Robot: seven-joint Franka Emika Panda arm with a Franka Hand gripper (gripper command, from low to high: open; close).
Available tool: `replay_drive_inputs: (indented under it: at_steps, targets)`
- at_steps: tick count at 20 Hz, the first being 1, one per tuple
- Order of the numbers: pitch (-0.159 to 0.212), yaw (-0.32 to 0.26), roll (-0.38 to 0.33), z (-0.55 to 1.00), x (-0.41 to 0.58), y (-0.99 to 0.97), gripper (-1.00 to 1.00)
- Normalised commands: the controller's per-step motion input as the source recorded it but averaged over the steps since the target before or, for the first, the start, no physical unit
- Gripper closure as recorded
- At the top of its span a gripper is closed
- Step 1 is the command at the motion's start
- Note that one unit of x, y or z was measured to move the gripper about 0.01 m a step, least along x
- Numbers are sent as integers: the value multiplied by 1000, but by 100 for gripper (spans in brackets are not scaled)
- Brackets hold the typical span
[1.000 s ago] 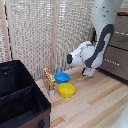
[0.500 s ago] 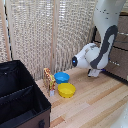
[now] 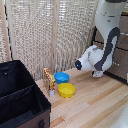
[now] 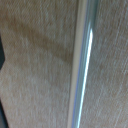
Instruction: Move your gripper towards the bottom drawer handle. Grasp the handle gently with your gripper. Apply gentle outward force to slide the bottom drawer open.
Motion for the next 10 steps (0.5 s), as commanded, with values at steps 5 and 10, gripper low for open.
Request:
replay_drive_inputs:
  at_steps: [5, 10]
  targets:
    - [26, -21, 50, 34, 191, -414, 100]
    - [0, 10, 53, -1, -15, -244, 100]
